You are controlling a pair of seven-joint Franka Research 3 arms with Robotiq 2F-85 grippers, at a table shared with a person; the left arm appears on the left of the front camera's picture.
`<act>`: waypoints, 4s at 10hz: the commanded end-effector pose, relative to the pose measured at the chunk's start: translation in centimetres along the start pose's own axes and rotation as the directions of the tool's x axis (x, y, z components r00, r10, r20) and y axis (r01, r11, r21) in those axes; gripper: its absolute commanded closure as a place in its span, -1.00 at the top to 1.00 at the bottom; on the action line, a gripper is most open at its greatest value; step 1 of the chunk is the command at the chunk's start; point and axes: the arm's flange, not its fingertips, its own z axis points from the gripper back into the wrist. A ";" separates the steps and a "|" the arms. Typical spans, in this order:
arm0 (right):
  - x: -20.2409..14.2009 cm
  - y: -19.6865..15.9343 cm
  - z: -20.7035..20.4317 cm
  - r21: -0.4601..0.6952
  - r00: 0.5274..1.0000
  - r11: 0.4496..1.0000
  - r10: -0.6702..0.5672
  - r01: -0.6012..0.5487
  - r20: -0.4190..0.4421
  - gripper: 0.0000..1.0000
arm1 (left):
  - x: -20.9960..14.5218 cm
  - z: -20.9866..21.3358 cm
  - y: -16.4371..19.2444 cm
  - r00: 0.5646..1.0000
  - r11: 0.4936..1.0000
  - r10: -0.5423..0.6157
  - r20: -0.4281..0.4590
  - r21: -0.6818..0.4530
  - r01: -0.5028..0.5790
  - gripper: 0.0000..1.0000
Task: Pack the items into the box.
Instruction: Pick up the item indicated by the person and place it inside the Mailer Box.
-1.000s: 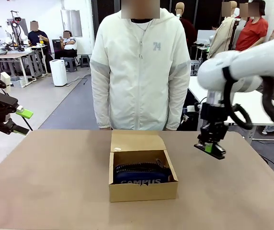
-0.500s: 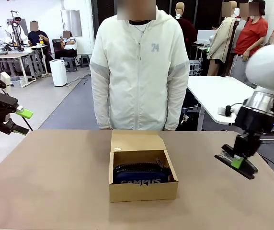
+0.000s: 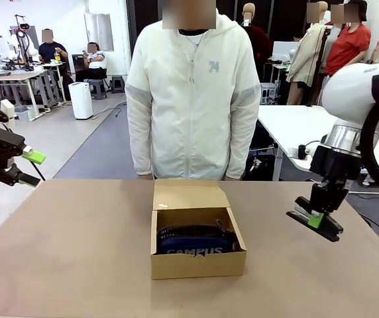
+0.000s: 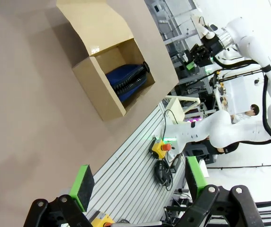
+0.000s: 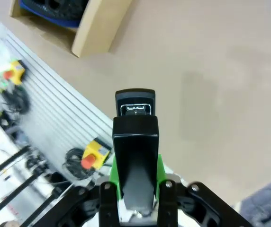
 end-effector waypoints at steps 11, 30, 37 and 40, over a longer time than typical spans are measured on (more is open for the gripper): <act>22.5 21.7 -11.2 -0.283 0.328 0.224 0.854 -0.933 -0.403 -1.00 | -0.1 0.3 0.0 1.000 1.000 -0.013 -0.008 -0.004 0.013 1.00; 18.1 17.1 -4.1 -0.141 0.700 0.688 0.712 -0.711 -0.056 1.00 | -0.1 0.3 0.0 1.000 1.000 -0.013 -0.008 -0.004 0.013 1.00; -2.4 6.2 2.8 0.363 0.850 0.921 -0.076 -0.141 0.522 1.00 | -0.1 0.3 0.0 1.000 1.000 -0.013 -0.008 -0.004 0.013 1.00; -10.9 1.8 2.5 0.586 0.695 0.752 -0.247 -0.302 0.675 1.00 | -0.1 0.3 0.0 1.000 1.000 -0.013 -0.008 -0.004 0.013 1.00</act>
